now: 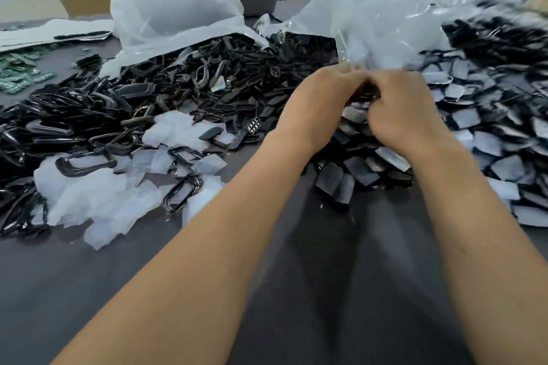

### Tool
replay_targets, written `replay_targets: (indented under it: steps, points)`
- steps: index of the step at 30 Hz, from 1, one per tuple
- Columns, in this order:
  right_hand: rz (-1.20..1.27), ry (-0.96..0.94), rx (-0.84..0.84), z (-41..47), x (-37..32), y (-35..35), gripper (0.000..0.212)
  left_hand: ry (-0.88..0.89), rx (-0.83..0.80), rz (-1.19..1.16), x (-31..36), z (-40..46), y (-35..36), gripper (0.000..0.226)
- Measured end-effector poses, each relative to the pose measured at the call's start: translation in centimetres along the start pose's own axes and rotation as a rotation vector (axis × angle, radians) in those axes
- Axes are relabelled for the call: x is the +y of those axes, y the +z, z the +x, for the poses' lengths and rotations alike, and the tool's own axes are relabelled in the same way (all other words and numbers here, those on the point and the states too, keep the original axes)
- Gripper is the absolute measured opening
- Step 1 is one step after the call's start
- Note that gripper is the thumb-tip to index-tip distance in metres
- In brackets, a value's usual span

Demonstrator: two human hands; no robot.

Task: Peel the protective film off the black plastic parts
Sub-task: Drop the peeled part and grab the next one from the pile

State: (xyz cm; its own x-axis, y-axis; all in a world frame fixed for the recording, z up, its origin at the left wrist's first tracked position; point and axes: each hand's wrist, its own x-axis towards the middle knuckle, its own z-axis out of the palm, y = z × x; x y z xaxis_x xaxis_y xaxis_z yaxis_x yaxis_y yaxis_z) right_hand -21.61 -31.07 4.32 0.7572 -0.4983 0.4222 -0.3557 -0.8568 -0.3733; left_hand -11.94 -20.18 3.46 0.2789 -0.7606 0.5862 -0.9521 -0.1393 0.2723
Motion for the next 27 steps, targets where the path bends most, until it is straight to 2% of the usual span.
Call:
replay_targets:
  steps: [2,4,8,12,17,20,22,24,27]
  points:
    - [-0.053,0.032,-0.073,0.0,1.1,0.1,0.049,0.002,-0.087,-0.017,0.3,0.4,0.9,0.027]
    - [-0.036,0.023,-0.098,-0.1,1.6,0.1,0.048,-0.011,-0.094,-0.037,0.2,0.3,1.5,0.022]
    - [0.027,-0.008,-0.025,-0.4,0.9,-0.2,0.05,-0.104,-0.007,-0.032,-0.2,-0.7,1.6,0.023]
    - [0.066,-0.1,0.056,-0.1,-2.3,0.8,0.042,-0.26,0.125,0.014,-1.4,-3.0,0.4,0.022]
    - [0.119,-0.181,-0.046,0.0,-8.1,4.4,0.038,-0.545,0.12,0.22,-5.2,-7.3,-3.1,0.03]
    - [0.001,-0.238,-0.286,-0.4,-11.1,7.7,0.033,-0.702,0.032,0.341,-7.5,-9.6,-4.9,0.03]
    - [-0.085,-0.278,-0.37,-0.7,-12.4,9.7,0.026,-0.747,-0.038,0.336,-8.6,-10.8,-5.4,0.03]
    - [-0.12,-0.263,-0.351,-0.8,-12.9,11.0,0.025,-0.754,-0.017,0.287,-9.2,-11.5,-5.8,0.028]
    - [-0.103,-0.153,-0.253,-0.5,-12.8,11.9,0.021,-0.719,0.099,0.322,-10.3,-11.7,-6.5,0.024]
